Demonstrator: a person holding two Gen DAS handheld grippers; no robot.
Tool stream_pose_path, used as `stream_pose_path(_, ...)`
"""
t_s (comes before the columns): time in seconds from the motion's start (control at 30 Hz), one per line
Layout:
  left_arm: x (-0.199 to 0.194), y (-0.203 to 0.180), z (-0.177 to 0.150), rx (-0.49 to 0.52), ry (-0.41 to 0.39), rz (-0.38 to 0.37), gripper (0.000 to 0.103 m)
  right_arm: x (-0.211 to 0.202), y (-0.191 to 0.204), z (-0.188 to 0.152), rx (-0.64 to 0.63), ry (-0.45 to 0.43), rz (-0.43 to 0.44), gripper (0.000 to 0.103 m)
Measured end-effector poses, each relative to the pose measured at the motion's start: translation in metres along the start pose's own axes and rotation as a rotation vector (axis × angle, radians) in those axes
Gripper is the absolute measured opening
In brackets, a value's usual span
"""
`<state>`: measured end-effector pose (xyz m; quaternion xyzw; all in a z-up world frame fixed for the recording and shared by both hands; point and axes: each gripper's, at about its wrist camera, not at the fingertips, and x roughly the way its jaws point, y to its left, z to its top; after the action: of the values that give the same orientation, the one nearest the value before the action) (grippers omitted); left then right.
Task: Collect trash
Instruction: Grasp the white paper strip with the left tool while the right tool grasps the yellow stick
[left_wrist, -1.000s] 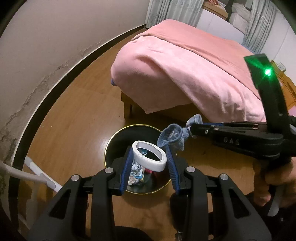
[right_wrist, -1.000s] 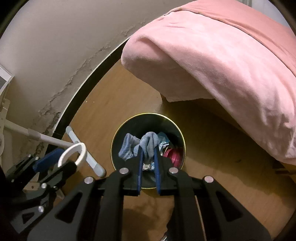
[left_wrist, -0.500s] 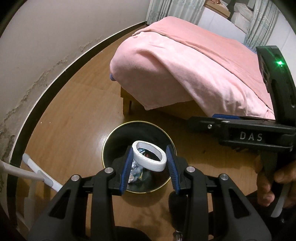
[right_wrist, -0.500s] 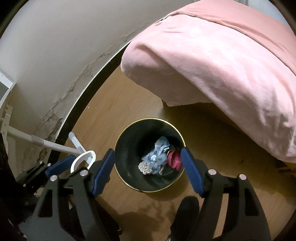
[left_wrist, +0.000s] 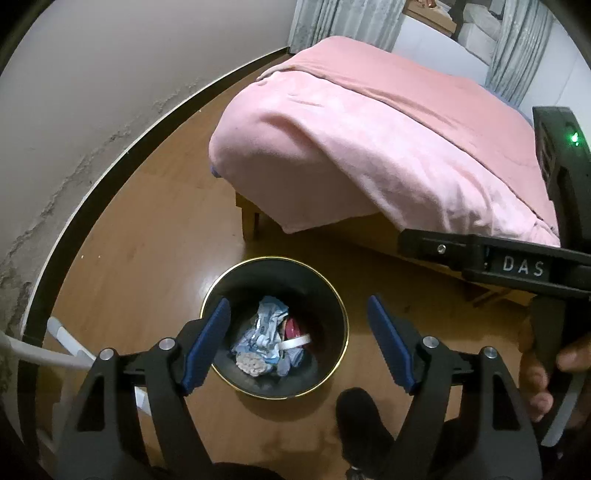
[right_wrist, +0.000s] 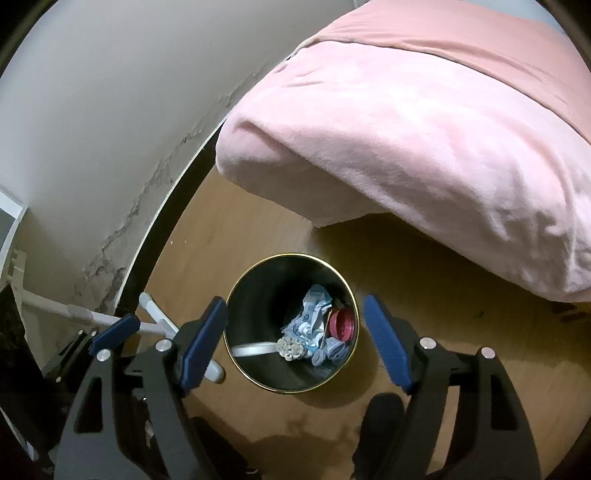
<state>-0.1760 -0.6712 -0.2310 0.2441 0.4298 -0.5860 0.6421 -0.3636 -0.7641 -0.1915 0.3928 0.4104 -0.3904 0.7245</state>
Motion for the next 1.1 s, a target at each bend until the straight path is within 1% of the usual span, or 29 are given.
stream_pose_path(0.07, -0.007, -0.002, 0.000, 0.006, -0.006, 0.001, 0.075, -0.002, -0.001, 0.001, 0.002, -0.003, -0.001, 0.075)
stream_pose_path(0.13, -0.014, -0.004, 0.000, 0.014, -0.010, 0.013, 0.080, -0.005, 0.000, 0.002, -0.001, -0.009, -0.002, 0.076)
stream_pose_path(0.17, -0.021, -0.006, 0.000, 0.011, -0.016, 0.027, 0.085, -0.006, 0.001, 0.002, -0.007, -0.012, -0.005, 0.078)
stream_pose_path(0.23, -0.039, -0.009, -0.001, -0.008, -0.032, 0.042, 0.089, -0.010, 0.005, 0.001, -0.022, -0.026, -0.018, 0.080)
stream_pose_path(0.27, -0.051, -0.012, -0.003, -0.017, -0.045, 0.046, 0.092, -0.012, 0.007, 0.001, -0.030, -0.032, -0.022, 0.081)
stream_pose_path(0.33, -0.075, -0.018, -0.005, -0.004, -0.059, 0.064, 0.092, -0.017, 0.013, 0.000, -0.048, -0.045, -0.029, 0.082)
stream_pose_path(0.37, -0.095, -0.021, -0.008, 0.013, -0.069, 0.085, 0.092, -0.019, 0.016, 0.000, -0.057, -0.050, -0.030, 0.082)
stream_pose_path(0.43, -0.123, -0.021, -0.012, 0.031, -0.092, 0.123, 0.093, -0.029, 0.027, -0.005, -0.086, -0.073, -0.040, 0.083)
stream_pose_path(0.53, -0.184, -0.007, -0.026, 0.032, -0.150, 0.202, 0.095, -0.050, 0.048, -0.014, -0.115, -0.116, -0.032, 0.084)
stream_pose_path(0.57, -0.214, 0.007, -0.037, 0.010, -0.189, 0.239, 0.096, -0.058, 0.056, -0.016, -0.121, -0.129, -0.016, 0.085)
stream_pose_path(0.63, -0.248, 0.027, -0.052, -0.026, -0.230, 0.288, 0.096, -0.079, 0.086, -0.022, -0.170, -0.154, 0.023, 0.085)
stream_pose_path(0.67, -0.274, 0.048, -0.066, -0.062, -0.245, 0.340, 0.096, -0.087, 0.100, -0.024, -0.197, -0.161, 0.029, 0.085)
stream_pose_path(0.7, -0.290, 0.063, -0.076, -0.088, -0.248, 0.378, 0.096, -0.098, 0.119, -0.028, -0.238, -0.170, 0.038, 0.085)
stream_pose_path(0.73, -0.308, 0.085, -0.089, -0.127, -0.248, 0.434, 0.096, -0.109, 0.139, -0.032, -0.273, -0.183, 0.054, 0.085)
stream_pose_path(0.77, -0.324, 0.105, -0.100, -0.163, -0.246, 0.481, 0.096, -0.122, 0.162, -0.038, -0.314, -0.201, 0.082, 0.086)
stream_pose_path(0.83, -0.349, 0.139, -0.119, -0.225, -0.242, 0.558, 0.096, -0.140, 0.197, -0.048, -0.382, -0.213, 0.122, 0.089)
stream_pose_path(0.9, -0.381, 0.187, -0.145, -0.336, -0.232, 0.662, 0.096, -0.154, 0.240, -0.060, -0.467, -0.206, 0.169, 0.089)
stream_pose_path(0.93, -0.392, 0.207, -0.156, -0.382, -0.225, 0.690, 0.096, -0.160, 0.265, -0.067, -0.514, -0.196, 0.196, 0.089)
stream_pose_path(0.97, -0.405, 0.230, -0.169, -0.432, -0.215, 0.711, 0.096, -0.164, 0.282, -0.072, -0.546, -0.186, 0.212, 0.089)
stream_pose_path(1.0, -0.414, 0.253, -0.181, -0.491, -0.192, 0.729, 0.096, -0.167, 0.306, -0.080, -0.593, -0.170, 0.233, 0.089)
stream_pose_path(1.03, -0.418, 0.269, -0.188, -0.532, -0.171, 0.734, 0.096, -0.168, 0.330, -0.087, -0.641, -0.146, 0.247, 0.089)
stream_pose_path(1.07, -0.426, 0.294, -0.199, -0.603, -0.144, 0.716, 0.096, -0.168, 0.350, -0.093, -0.685, -0.121, 0.254, 0.089)
stream_pose_path(1.1, -0.430, 0.307, -0.206, -0.636, -0.128, 0.692, 0.096, -0.167, 0.376, -0.100, -0.741, -0.082, 0.262, 0.089)
